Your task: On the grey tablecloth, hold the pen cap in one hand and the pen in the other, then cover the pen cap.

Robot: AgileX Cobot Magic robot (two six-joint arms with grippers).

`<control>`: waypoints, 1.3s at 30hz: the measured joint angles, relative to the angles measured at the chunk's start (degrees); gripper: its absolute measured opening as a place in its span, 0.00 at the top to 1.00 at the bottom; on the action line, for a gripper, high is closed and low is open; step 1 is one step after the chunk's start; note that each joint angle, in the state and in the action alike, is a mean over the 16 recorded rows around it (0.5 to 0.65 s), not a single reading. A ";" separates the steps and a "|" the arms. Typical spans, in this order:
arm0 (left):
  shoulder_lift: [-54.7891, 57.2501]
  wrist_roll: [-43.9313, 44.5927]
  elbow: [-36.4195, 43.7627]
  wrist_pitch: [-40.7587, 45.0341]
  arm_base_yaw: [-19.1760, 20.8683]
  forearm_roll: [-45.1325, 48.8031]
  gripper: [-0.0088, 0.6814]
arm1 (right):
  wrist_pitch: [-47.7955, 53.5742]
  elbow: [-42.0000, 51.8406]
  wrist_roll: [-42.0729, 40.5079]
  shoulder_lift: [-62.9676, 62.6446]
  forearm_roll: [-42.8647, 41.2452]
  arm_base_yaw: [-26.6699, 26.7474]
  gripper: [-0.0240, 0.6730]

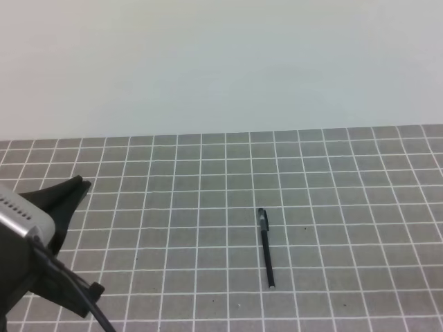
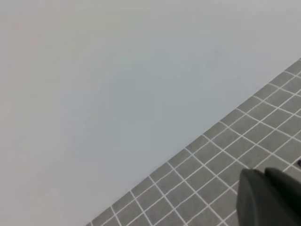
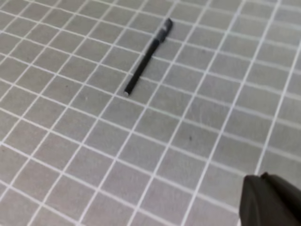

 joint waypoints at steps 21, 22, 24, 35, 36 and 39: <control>-14.53 -2.99 0.09 -7.79 32.36 -2.59 0.99 | 9.45 0.57 3.26 -5.01 -4.56 -1.27 0.96; -15.78 -3.55 0.16 -7.77 33.69 -3.46 0.99 | 9.66 0.62 2.71 -5.96 -4.97 -1.86 0.96; -18.36 -4.73 0.41 -7.75 36.05 -5.52 0.99 | 10.07 0.82 1.47 -8.15 -5.80 -3.34 0.96; -30.40 -10.20 3.99 -8.58 41.71 -17.47 0.99 | 6.92 6.20 -4.95 -23.99 -8.94 -16.42 0.96; -31.00 -10.34 4.34 -8.66 41.82 -18.02 0.99 | 5.94 7.17 -5.25 -25.23 -8.97 -17.47 0.96; -32.32 -10.71 5.32 -8.82 41.95 -19.01 0.99 | 2.39 10.43 -5.60 -28.29 -8.84 -19.93 0.96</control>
